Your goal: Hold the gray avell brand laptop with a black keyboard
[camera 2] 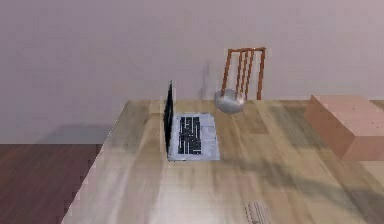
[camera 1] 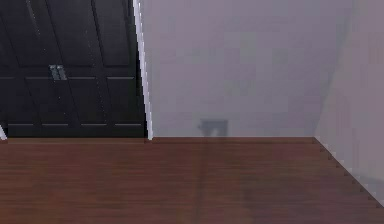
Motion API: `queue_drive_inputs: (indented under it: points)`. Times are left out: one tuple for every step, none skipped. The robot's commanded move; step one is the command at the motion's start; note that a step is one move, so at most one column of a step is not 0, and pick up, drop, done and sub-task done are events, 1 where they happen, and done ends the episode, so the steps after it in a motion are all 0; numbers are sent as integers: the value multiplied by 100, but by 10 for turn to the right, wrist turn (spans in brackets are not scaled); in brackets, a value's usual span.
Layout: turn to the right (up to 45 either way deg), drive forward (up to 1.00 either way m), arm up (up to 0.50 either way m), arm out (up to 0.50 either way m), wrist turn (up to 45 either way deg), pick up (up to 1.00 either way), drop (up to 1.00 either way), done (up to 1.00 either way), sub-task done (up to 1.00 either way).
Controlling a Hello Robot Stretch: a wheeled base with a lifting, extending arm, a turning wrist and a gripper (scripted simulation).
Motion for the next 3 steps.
queue_drive_inputs:
  points:
    - [0,0,50,0,0,0,0,0,0]
    - [0,0,38,0,0,0,0,0,0]
    - [0,0,0,30,0,0,0,0,0]
